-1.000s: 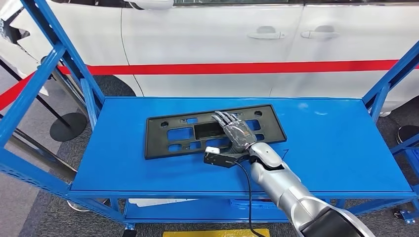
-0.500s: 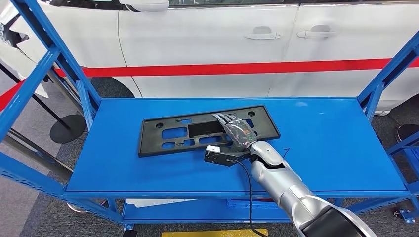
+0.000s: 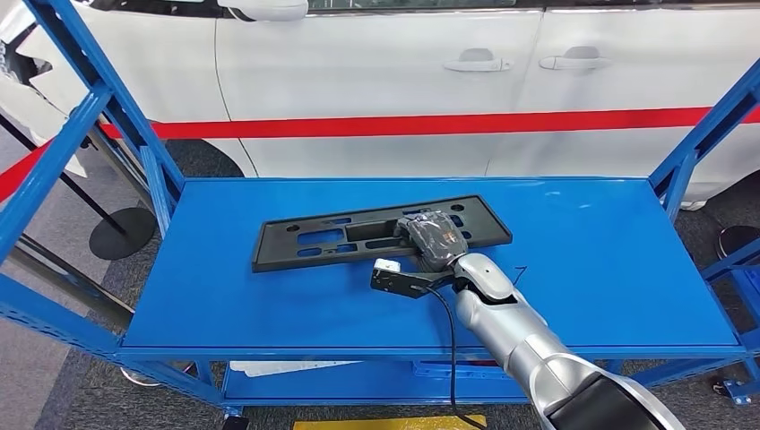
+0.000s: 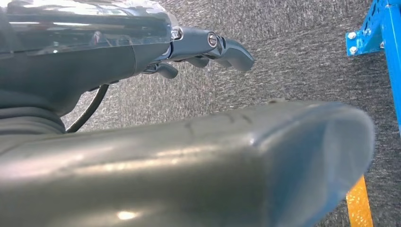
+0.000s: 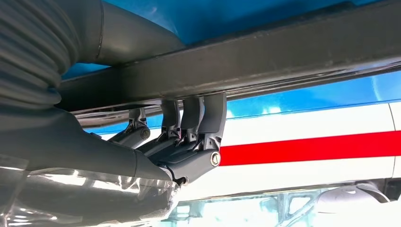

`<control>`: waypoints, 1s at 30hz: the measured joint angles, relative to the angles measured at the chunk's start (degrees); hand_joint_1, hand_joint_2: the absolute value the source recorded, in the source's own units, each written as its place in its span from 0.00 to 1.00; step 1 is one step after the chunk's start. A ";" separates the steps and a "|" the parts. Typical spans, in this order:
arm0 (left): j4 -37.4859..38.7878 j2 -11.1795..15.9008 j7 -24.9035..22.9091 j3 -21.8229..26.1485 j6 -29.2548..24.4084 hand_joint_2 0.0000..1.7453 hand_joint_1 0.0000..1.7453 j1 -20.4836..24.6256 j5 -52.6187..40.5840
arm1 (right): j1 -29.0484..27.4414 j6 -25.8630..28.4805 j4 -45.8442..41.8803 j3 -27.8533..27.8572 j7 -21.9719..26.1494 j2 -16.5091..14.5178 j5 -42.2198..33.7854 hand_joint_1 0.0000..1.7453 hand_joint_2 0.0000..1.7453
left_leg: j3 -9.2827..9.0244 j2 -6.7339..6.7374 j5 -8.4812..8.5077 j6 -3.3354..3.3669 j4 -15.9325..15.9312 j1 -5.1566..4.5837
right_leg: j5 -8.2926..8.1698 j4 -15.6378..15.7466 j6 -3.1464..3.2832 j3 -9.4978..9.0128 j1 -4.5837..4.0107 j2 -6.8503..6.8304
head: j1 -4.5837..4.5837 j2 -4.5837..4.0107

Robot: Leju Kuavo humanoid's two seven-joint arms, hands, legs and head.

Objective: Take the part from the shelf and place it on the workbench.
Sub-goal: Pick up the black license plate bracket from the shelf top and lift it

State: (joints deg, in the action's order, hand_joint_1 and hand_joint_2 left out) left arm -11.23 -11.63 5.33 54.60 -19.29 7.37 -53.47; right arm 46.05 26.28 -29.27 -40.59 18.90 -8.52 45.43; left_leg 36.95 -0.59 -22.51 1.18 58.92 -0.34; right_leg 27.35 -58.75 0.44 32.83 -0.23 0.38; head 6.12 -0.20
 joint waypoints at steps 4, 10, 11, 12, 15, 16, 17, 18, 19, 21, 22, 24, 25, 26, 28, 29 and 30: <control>0.00 -0.01 0.84 0.42 0.28 0.00 0.00 -0.01 0.28 | 0.01 0.82 -0.12 -0.23 -0.16 0.21 0.03 1.00 1.00 | -0.03 -0.01 0.00 0.01 0.00 -0.01 | 0.00 0.01 -0.01 0.01 0.02 -0.01 | 0.00 0.02; 0.00 -0.04 3.36 0.90 1.02 1.00 0.00 0.08 0.67 | -0.36 4.47 -0.18 -0.72 -1.04 0.63 2.14 1.00 1.00 | -0.01 -0.02 0.02 0.02 0.02 -0.05 | -0.03 0.00 -0.04 0.00 0.05 -0.01 | 0.00 0.02; 0.00 -0.07 3.83 0.91 1.20 1.00 0.00 0.14 0.72 | -0.51 5.35 -0.21 -0.83 -1.22 0.78 2.58 1.00 1.00 | 0.01 -0.02 0.02 0.02 0.03 -0.05 | -0.04 0.00 -0.05 0.00 0.05 -0.01 | 0.00 0.01; 0.00 -0.10 4.17 0.92 1.31 1.00 0.00 0.22 0.75 | -0.69 6.24 -0.31 -0.92 -1.38 0.95 2.98 1.00 1.00 | 0.02 -0.02 0.02 0.03 0.03 -0.06 | -0.05 0.00 -0.06 0.01 0.05 -0.01 | 0.00 0.01; -0.01 -0.19 4.50 0.94 1.40 1.00 0.00 0.58 0.80 | -1.21 9.51 -0.93 -1.14 -1.80 1.47 4.30 1.00 1.00 | 0.04 -0.01 0.01 0.02 0.04 -0.06 | -0.06 0.00 -0.06 0.04 0.06 0.00 | 0.00 0.02; -0.01 -0.21 4.46 0.95 1.41 1.00 0.00 0.72 0.79 | -1.32 10.65 -1.17 -1.18 -1.97 1.64 4.86 1.00 1.00 | 0.05 -0.01 0.01 0.02 0.04 -0.06 | -0.06 0.00 -0.06 0.06 0.06 0.00 | 0.00 0.01; -0.01 -0.23 4.39 0.95 1.41 1.00 0.00 0.85 0.76 | -1.41 11.65 -1.60 -1.19 -2.22 1.87 5.66 1.00 1.00 | 0.06 -0.01 0.01 0.02 0.04 -0.06 | -0.05 0.00 -0.06 0.07 0.06 0.00 | 0.00 0.01; -0.01 -0.24 4.28 0.95 1.41 1.00 0.00 0.96 0.74 | -1.52 12.30 -2.32 -1.10 -2.46 2.14 6.74 1.00 1.00 | 0.07 -0.01 0.00 0.01 0.04 -0.06 | -0.05 0.00 -0.06 0.08 0.06 0.00 | 0.00 0.00; 0.00 -0.25 4.13 0.95 1.41 1.00 0.00 1.03 0.72 | -1.65 12.68 -3.28 -0.83 -2.65 2.45 8.11 1.00 1.00 | 0.08 -0.01 -0.01 0.01 0.04 -0.06 | -0.05 0.00 -0.06 0.09 0.06 0.00 | 0.00 0.01; 0.00 -0.27 3.89 0.96 1.39 1.00 0.00 1.13 0.68 | -1.90 12.93 -5.51 0.35 -2.56 2.96 10.93 1.00 1.00 | 0.10 -0.01 -0.01 0.00 0.04 -0.06 | -0.04 0.00 -0.06 0.12 0.06 0.01 | 0.00 0.01; 0.00 -0.27 3.83 0.96 1.37 1.00 0.00 1.16 0.66 | -1.95 12.96 -6.47 1.18 -2.31 3.11 12.08 1.00 1.00 | 0.10 -0.01 -0.02 0.00 0.04 -0.06 | -0.04 0.00 -0.07 0.13 0.06 0.01 | 0.00 0.02; 0.00 -0.30 3.95 0.96 1.30 1.00 0.00 1.23 0.65 | -1.95 12.99 -8.40 3.31 -1.92 3.32 14.03 1.00 1.00 | 0.12 -0.01 -0.02 0.00 0.04 -0.06 | -0.04 0.00 -0.07 0.14 0.06 0.00 | 0.00 0.01; 0.00 -0.31 4.13 0.96 1.26 1.00 0.00 1.25 0.67 | -1.94 13.02 -9.39 4.45 -1.82 3.42 14.77 1.00 1.00 | 0.13 -0.02 -0.01 0.00 0.04 -0.06 | -0.03 0.00 -0.07 0.14 0.05 0.00 | 0.00 0.02; 0.00 -0.32 4.37 0.96 1.25 1.00 0.00 1.27 0.72 | -1.92 13.05 -10.34 5.55 -1.80 3.52 15.37 1.00 1.00 | 0.13 -0.02 -0.01 0.00 0.04 -0.06 | -0.03 0.00 -0.07 0.14 0.05 -0.01 | 0.00 0.02; 0.00 -0.38 5.02 0.98 1.40 1.00 0.00 1.32 1.00 | -1.84 13.09 -12.13 7.61 -1.81 3.74 16.11 1.00 1.00 | 0.13 -0.02 -0.01 0.00 0.04 -0.06 | -0.03 0.00 -0.07 0.14 0.05 -0.01 | 0.00 0.01; 0.00 -0.42 5.37 1.02 1.54 1.00 0.00 1.35 1.13 | -1.74 13.09 -12.86 8.51 -1.80 3.87 16.26 1.00 1.00 | 0.13 -0.02 -0.01 0.00 0.04 -0.06 | -0.03 0.00 -0.07 0.14 0.05 -0.01 | 0.00 0.01; 0.00 -0.45 5.74 1.04 1.66 1.00 0.00 1.38 1.21 | -1.55 13.10 -13.48 9.33 -1.73 4.01 16.29 1.00 1.00 | 0.13 -0.02 -0.01 0.00 0.04 -0.06 | -0.03 0.00 -0.07 0.14 0.06 0.00 | 0.00 0.00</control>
State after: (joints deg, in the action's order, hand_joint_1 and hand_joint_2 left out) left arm -11.23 -12.08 11.07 55.65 -17.63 8.75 -52.26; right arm 44.50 39.38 -42.74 -31.25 17.17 -4.52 61.72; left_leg 37.08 -0.61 -22.52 1.18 58.96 -0.40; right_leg 27.32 -58.75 0.37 32.96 -0.18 0.37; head 6.12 -0.20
